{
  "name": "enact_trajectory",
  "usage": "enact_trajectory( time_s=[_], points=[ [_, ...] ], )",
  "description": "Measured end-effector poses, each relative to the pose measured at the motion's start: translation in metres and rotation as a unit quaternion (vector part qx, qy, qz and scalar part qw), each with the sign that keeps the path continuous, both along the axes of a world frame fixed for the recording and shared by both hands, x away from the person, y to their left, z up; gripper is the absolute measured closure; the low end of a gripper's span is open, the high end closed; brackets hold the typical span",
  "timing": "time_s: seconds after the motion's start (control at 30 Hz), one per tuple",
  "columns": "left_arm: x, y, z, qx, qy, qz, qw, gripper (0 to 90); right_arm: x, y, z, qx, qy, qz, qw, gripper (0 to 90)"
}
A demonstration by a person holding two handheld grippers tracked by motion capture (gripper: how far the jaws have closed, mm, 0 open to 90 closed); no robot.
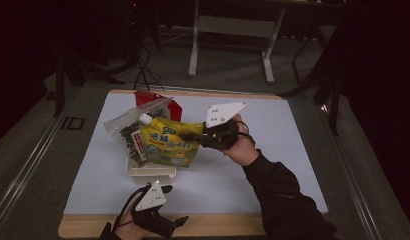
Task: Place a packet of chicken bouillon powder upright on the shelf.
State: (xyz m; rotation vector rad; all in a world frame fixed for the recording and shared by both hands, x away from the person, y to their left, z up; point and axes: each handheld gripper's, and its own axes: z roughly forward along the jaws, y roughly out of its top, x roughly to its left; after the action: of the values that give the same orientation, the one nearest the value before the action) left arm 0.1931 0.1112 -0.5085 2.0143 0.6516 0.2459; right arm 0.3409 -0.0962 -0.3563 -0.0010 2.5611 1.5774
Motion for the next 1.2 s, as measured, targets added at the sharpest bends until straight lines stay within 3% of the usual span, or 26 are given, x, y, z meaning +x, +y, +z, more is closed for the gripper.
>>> enact_trajectory(
  time_s=[0.07,0.1,0.2,0.27,0.53,0.77,0.97,1.2],
  points=[
    [-0.001,-0.001,-0.002,-0.002,0.002,-0.002,1.0000,1.7,0.000,0.000,0.000,0.000,0.000,0.000,1.0000,90.0],
    [-0.001,-0.002,-0.009,-0.002,0.002,-0.001,1.0000,1.7,0.000,0.012,-0.003,-0.002,0.002,0.012,0.9999,90.0],
    [-0.001,-0.002,-0.014,0.001,0.006,-0.001,1.0000,1.7,0.001,0.024,-0.007,-0.003,0.007,0.025,0.9996,90.0],
    [-0.001,-0.002,-0.016,0.010,0.006,-0.002,0.9999,1.8,0.002,0.031,-0.010,-0.002,0.012,0.033,0.9994,90.0],
    [0.000,0.001,-0.021,0.008,0.015,-0.001,0.9999,1.8,0.004,0.055,-0.024,-0.014,0.017,0.054,0.9983,90.0],
    [0.001,0.003,-0.022,0.005,0.017,0.003,0.9998,1.8,0.004,0.061,-0.035,-0.021,0.031,0.065,0.9972,90.0],
    [0.002,0.002,-0.023,0.007,0.019,0.003,0.9998,1.8,0.003,0.065,-0.056,-0.034,0.049,0.069,0.9959,90.0],
    [0.002,0.002,-0.024,0.006,0.018,0.002,0.9998,1.8,0.005,0.066,-0.077,-0.053,0.053,0.056,0.9956,89.9]
  ],
)
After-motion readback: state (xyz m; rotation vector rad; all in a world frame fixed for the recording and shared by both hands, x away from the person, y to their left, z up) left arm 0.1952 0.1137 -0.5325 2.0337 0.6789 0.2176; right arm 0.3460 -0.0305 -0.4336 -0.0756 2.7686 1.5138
